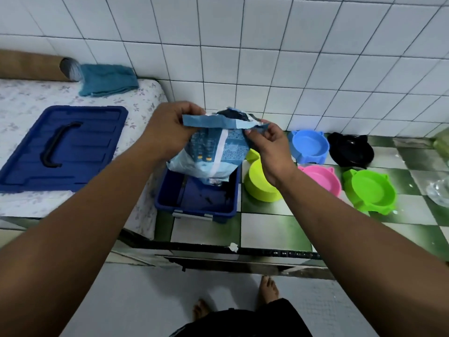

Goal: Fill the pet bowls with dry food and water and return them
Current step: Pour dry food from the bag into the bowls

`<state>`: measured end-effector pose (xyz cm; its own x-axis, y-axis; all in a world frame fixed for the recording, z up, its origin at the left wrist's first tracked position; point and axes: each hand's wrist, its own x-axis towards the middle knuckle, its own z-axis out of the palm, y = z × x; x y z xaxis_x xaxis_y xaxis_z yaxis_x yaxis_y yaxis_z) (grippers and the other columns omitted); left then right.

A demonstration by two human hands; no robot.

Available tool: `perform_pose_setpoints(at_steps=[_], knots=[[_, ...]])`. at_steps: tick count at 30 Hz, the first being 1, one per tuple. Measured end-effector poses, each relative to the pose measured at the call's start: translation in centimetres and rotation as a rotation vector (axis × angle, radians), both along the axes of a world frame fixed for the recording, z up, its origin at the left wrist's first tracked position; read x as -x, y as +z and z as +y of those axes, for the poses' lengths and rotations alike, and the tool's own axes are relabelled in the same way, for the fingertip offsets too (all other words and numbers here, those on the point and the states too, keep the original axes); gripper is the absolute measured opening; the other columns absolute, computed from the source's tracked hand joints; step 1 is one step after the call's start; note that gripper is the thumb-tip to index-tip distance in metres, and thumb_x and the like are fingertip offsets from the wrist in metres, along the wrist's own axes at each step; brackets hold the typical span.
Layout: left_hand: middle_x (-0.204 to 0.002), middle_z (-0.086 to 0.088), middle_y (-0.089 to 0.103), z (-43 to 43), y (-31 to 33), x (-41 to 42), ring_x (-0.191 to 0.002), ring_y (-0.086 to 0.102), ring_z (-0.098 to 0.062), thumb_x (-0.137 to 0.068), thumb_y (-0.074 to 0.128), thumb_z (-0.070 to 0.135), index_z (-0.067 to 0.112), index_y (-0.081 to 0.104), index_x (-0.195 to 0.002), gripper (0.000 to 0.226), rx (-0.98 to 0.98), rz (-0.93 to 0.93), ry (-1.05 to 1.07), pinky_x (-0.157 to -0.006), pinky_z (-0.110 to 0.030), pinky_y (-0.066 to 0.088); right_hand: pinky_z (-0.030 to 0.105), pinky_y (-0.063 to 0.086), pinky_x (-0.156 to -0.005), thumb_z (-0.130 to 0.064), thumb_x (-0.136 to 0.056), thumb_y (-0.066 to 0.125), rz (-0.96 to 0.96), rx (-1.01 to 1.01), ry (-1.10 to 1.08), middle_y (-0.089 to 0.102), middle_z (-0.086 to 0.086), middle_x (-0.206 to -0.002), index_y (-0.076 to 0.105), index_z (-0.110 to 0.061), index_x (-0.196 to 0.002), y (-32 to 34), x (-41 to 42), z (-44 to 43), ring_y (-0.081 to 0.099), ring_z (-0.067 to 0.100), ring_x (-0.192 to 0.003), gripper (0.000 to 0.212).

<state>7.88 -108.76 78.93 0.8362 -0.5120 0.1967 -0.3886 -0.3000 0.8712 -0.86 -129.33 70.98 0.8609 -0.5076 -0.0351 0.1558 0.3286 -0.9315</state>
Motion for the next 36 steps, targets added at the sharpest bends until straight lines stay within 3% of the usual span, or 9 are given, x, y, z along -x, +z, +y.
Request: perform_pose_setpoints(at_steps=[4,7,12,16,20,24,29,33,36], knots=[[-0.074,0.011,0.067,-3.1,3.6,0.8,-0.066,0.057,0.005,-0.087,0.067,-0.003,0.019,0.071,-0.084,0.022,0.032,-0.044,-0.089,-0.063,-0.015,0.047,0.032,0.055,-0.089,-0.002,-0.088,0.07,-0.051,0.058,0.099,0.074,0.007,-0.11,0.062,-0.001,-0.121,0.6,1.7,-1.7,0.068,0.02,-0.103,0.034],[-0.078,0.005,0.066,-6.0,5.1,1.4,-0.069,0.057,0.003,-0.088,0.068,-0.002,0.019,0.071,-0.085,0.021,0.054,-0.064,-0.134,-0.066,-0.016,0.047,0.042,0.054,-0.097,-0.013,-0.087,0.072,-0.098,0.089,0.07,0.072,0.012,-0.116,0.064,-0.002,-0.119,2.5,2.4,-4.2,0.068,0.027,-0.108,0.035],[-0.075,0.011,0.073,-12.7,5.0,2.5,-0.075,0.066,-0.004,-0.091,0.07,0.001,0.017,0.071,-0.088,0.016,0.169,0.034,-0.161,-0.072,-0.024,0.054,0.051,0.055,-0.095,-0.021,-0.092,0.068,-0.111,0.121,-0.05,0.072,0.018,-0.112,0.066,-0.003,-0.114,4.9,3.2,-10.4,0.069,0.033,-0.104,0.029],[-0.076,0.008,0.074,-19.9,3.2,3.6,-0.077,0.067,-0.011,-0.086,0.076,0.009,0.015,0.07,-0.089,0.01,0.29,0.094,-0.11,-0.075,-0.034,0.057,0.058,0.053,-0.089,-0.02,-0.096,0.064,-0.095,0.134,-0.157,0.071,0.015,-0.099,0.069,-0.01,-0.096,5.5,4.5,-16.5,0.067,0.026,-0.09,0.011],[-0.093,-0.014,0.06,-26.3,-1.2,5.0,-0.085,0.061,-0.02,-0.075,0.082,0.037,0.012,0.063,-0.107,0.045,0.338,0.226,-0.032,-0.073,-0.035,0.055,0.062,0.054,-0.084,-0.029,-0.09,0.067,-0.041,0.258,-0.201,0.072,0.021,-0.094,0.071,-0.015,-0.089,5.7,5.7,-24.0,0.068,0.028,-0.086,0.015],[-0.103,0.005,0.068,-32.1,-7.0,7.5,-0.082,0.068,-0.008,-0.07,0.085,0.037,0.026,0.058,-0.109,0.048,0.171,0.443,-0.1,-0.068,-0.031,0.051,0.057,0.057,-0.081,-0.03,-0.09,0.066,0.039,0.363,-0.208,0.074,0.018,-0.093,0.07,-0.01,-0.09,5.3,6.3,-30.2,0.069,0.025,-0.082,0.02],[-0.089,0.011,0.078,-39.3,-11.6,10.3,-0.072,0.064,0.011,-0.089,0.078,0.014,0.025,0.066,-0.102,0.021,0.153,0.522,-0.138,-0.066,-0.015,0.053,0.042,0.058,-0.071,-0.033,-0.091,0.065,0.189,0.628,-0.172,0.072,0.008,-0.079,0.068,-0.004,-0.086,4.2,6.1,-34.8,0.065,0.014,-0.069,0.03],[-0.109,0.019,0.075,-42.9,-13.9,11.5,-0.105,0.069,-0.003,-0.085,0.081,0.031,0.035,0.064,-0.114,0.034,0.222,0.706,-0.157,-0.096,-0.038,0.055,0.041,0.056,-0.068,-0.032,-0.092,0.062,0.231,0.754,-0.186,0.072,0.017,-0.084,0.066,0.0,-0.085,3.2,5.2,-36.5,0.066,0.021,-0.069,0.034],[-0.129,0.008,0.069,-45.0,-14.6,12.0,-0.12,0.064,-0.014,-0.081,0.085,0.031,0.025,0.056,-0.132,0.059,0.336,0.853,-0.09,-0.102,-0.044,0.053,0.037,0.053,-0.065,-0.03,-0.092,0.06,0.267,0.869,-0.154,0.07,0.016,-0.078,0.064,0.001,-0.082,3.0,4.0,-37.4,0.059,0.016,-0.064,0.033]])
